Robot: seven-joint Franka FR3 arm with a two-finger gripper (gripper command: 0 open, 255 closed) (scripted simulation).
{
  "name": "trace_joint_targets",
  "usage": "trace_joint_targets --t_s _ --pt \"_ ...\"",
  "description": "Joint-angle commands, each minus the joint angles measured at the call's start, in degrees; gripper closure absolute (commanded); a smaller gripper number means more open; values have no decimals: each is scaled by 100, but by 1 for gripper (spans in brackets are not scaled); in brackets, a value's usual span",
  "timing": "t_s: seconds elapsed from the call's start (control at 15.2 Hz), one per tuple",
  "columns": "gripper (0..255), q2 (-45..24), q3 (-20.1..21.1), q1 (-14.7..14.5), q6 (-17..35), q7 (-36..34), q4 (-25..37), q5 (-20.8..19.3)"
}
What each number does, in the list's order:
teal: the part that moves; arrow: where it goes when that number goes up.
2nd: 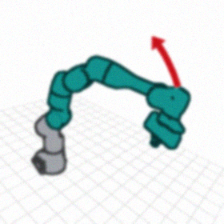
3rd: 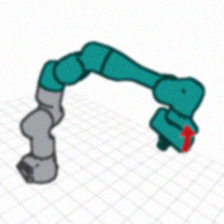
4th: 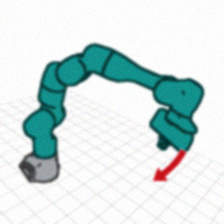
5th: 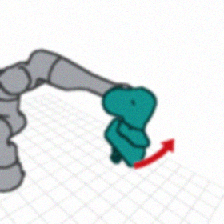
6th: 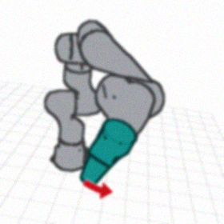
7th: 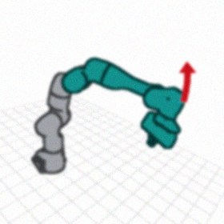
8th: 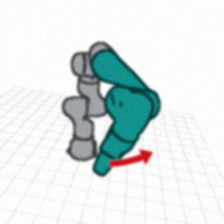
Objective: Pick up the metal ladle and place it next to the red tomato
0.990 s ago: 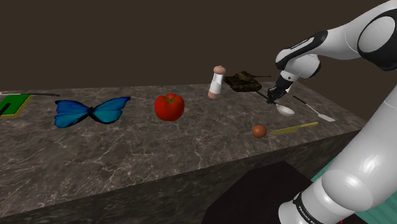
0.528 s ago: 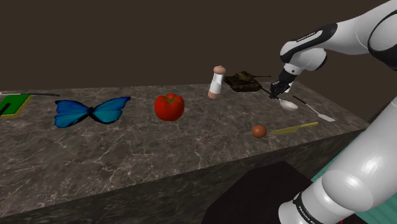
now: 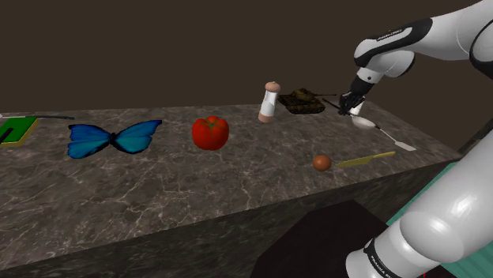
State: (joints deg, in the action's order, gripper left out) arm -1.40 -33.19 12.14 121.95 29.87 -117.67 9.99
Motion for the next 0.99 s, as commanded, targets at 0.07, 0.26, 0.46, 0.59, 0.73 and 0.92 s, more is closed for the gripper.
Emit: trace_joint_targets --t_s 0.07,0.26,0.46,0.59,0.73,0.92 --pt "255 95 6 -11 -222 -91 150 -86" --pt "255 172 10 -15 -437 -158 306 -153" --pt "255 237 14 -19 -654 -217 475 -208" --pt "255 273 18 -21 -800 -253 594 -239" --pt "255 303 21 -22 -947 -285 718 -266" --pt "255 462 103 -92 -979 -477 639 -367"
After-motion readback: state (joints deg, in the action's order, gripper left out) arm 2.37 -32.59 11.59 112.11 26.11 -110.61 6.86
